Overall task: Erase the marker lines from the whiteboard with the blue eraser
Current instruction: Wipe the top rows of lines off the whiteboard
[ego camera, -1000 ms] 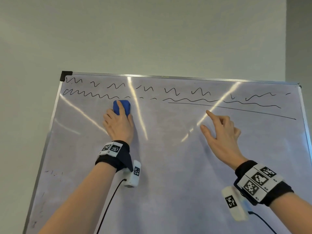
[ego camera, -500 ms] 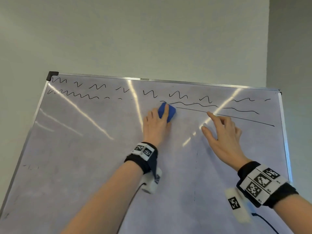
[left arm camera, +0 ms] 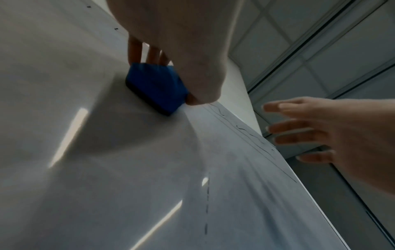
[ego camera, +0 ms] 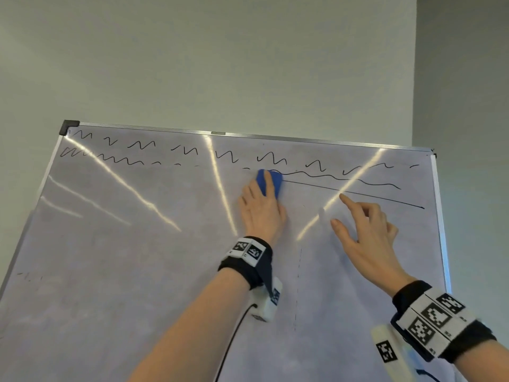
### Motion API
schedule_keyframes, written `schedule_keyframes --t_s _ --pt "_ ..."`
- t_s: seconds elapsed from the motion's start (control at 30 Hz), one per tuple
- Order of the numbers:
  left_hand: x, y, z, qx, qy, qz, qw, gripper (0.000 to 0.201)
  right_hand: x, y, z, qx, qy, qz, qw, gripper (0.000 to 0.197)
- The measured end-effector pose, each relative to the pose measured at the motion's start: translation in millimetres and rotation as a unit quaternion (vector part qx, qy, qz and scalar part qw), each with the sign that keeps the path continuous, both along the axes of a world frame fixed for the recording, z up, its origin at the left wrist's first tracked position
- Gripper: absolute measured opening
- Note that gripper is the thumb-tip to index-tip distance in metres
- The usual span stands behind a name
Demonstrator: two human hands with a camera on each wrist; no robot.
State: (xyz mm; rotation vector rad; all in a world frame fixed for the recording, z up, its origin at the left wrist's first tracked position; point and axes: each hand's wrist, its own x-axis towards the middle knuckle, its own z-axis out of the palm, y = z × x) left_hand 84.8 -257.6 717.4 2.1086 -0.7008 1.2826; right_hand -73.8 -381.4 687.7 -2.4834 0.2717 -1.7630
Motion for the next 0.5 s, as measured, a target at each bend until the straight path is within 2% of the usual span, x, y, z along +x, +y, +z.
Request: schedule_keyframes --t_s 0.13,0.27,0.33,0.43,0.5 --pt "-1.3 9.3 -7.3 0.064 -0.015 -0.011 0.998 0.067 23.8 20.5 3.9 0.004 0.025 0.006 1.0 0.045" --pt "12.0 33.6 -2.0 0.124 -0.026 -0.061 0.99 0.059 63.8 51.3 17.1 -0.035 0.097 0.037 0.994 0.045" --pt "15.4 47.0 -0.3 0.142 -0.041 -0.082 0.986 0.052 81.3 63.4 26.3 -0.048 0.13 0.024 0.99 0.046" --pt "22.6 70.5 -2.1 0.115 -0.057 -0.102 0.986 0.043 99.4 77.1 34.7 -0.062 0.16 -0.033 0.985 0.048" --pt "29.9 87.8 -2.4 0.068 -0.065 -0.101 0.99 0.041 108.1 85.6 34.6 -0.066 0.138 -0.068 0.986 0.048"
